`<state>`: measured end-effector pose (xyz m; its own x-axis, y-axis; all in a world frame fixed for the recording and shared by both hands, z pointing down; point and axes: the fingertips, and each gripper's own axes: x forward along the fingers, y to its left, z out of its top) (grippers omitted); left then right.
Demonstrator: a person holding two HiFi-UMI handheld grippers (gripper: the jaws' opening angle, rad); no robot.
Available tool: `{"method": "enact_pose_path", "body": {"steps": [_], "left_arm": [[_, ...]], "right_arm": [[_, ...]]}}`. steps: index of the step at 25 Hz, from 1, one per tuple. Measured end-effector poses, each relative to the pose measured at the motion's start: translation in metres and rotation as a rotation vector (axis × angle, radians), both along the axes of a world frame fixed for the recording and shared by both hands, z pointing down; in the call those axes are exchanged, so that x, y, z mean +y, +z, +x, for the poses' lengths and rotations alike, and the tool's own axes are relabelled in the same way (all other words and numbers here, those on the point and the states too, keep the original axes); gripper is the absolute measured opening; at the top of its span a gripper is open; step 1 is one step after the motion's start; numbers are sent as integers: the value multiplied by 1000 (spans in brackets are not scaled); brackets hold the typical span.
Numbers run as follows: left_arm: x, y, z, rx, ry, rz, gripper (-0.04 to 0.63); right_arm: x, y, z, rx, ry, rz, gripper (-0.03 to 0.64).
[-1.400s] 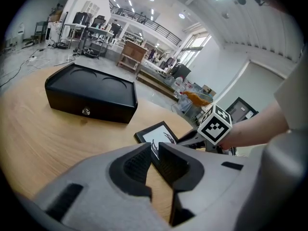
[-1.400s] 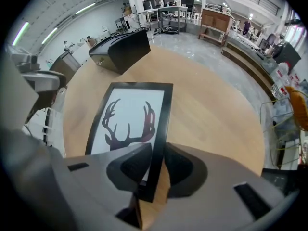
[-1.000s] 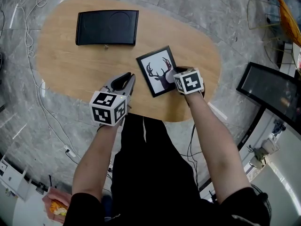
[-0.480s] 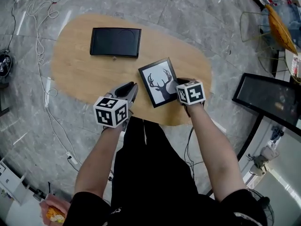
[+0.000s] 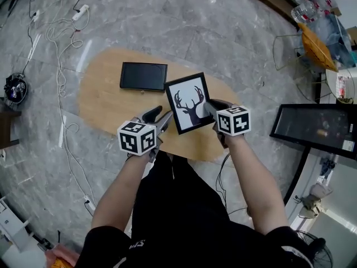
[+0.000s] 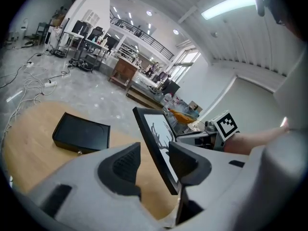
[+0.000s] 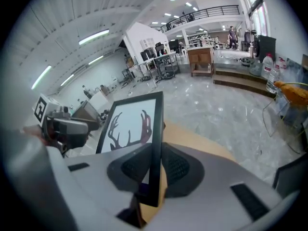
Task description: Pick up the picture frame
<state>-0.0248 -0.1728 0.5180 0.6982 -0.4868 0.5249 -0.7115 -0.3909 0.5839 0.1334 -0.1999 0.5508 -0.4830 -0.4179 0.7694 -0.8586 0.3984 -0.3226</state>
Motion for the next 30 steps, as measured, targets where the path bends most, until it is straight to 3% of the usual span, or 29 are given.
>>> {"method": "enact_pose_path", "body": {"steps": [4,12,15,18,22,27,30], "left_arm": [[-12,-42,9,23,26,59,224],[-20,-112,28,93,86,162,217],[-19,-135,35,116,116,200,174],[-19,-156,35,127,116,236,90],[-17,-182,31,141,95,265,50],[-5,-214,32,56,100,335,20],[0,-231,25,42,77,370,20]], "right_arm": [[-14,-62,-8,-95,8,85,71],[-19,-138,-18,-188,-24,197,71],[-18,-157,-24,-226,-44,226,71],[-18,-172,-34,-250,-69,258,71],[-18,-189,-41,-295,-89,279,72],[-11,-213,-46,-357,-129,314,86],[-6,-228,-47,-374,-151,340,94]]}}
